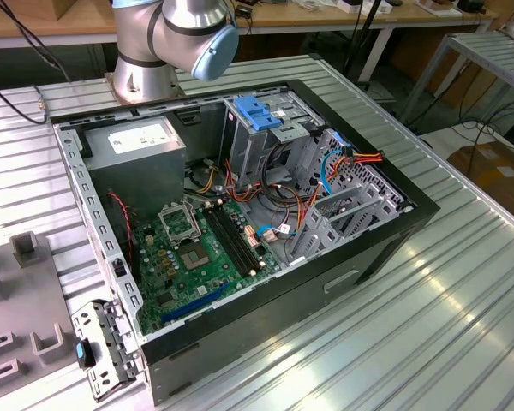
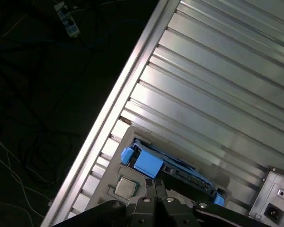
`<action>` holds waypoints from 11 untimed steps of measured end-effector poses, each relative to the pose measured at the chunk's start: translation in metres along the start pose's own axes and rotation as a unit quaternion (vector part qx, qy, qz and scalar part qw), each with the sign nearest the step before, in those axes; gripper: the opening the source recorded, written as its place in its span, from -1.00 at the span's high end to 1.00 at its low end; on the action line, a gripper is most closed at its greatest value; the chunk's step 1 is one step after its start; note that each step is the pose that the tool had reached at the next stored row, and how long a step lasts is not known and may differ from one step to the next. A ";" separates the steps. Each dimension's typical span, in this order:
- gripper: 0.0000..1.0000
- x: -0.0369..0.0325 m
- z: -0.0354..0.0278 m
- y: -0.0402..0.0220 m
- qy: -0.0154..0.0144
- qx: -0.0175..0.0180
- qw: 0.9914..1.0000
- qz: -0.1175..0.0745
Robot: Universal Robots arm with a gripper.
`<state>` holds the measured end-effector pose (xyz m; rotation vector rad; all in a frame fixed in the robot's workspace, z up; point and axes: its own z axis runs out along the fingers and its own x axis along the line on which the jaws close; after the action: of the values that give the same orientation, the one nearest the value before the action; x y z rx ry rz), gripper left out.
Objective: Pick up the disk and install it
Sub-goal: 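Pick up the disk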
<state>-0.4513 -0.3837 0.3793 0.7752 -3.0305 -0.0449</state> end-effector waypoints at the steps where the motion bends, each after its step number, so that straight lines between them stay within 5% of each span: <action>1: 0.79 0.0000 0.0000 0.0000 0.000 0.000 1.000 -0.007; 7: 0.79 0.0000 0.0004 -0.0001 -0.003 0.003 0.999 -0.044; 11: 0.79 0.0000 0.0008 -0.0001 -0.006 0.005 0.997 -0.070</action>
<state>-0.4513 -0.3837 0.3785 0.9912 -2.9847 -0.0358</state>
